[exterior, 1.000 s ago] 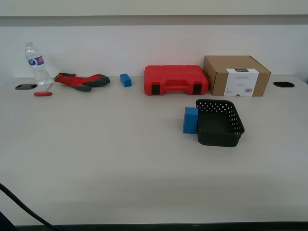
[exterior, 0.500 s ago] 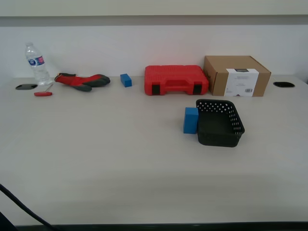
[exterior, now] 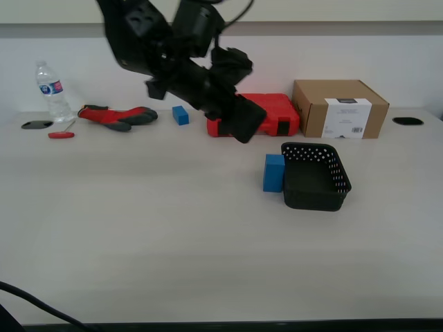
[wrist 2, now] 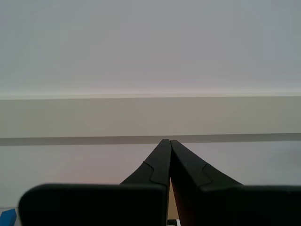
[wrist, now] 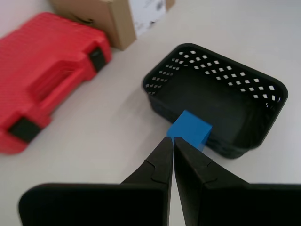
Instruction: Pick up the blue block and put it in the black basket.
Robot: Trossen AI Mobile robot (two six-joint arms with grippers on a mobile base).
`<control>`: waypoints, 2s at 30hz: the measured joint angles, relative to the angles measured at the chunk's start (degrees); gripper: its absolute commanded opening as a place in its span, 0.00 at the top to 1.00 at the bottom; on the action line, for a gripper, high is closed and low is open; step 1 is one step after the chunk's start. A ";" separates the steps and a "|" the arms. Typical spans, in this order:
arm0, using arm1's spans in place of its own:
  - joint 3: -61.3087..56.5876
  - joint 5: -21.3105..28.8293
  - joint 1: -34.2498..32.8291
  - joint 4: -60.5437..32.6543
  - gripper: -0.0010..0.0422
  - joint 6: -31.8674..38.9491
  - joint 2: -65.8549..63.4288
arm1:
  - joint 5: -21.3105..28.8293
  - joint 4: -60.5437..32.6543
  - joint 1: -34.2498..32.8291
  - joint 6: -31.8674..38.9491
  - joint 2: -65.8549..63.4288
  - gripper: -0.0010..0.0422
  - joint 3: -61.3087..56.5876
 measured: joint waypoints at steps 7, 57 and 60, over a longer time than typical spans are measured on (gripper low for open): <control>0.00 0.00 0.02 0.00 0.98 0.00 0.00 | -0.02 -22.01 -0.81 1.46 13.07 0.98 21.84; 0.00 0.00 0.04 0.00 0.98 0.02 0.00 | -6.78 -53.66 -11.78 23.19 24.30 0.98 55.89; 0.00 -0.02 0.04 -0.07 0.98 0.00 0.00 | -7.39 -50.60 -13.42 21.66 28.24 0.98 55.98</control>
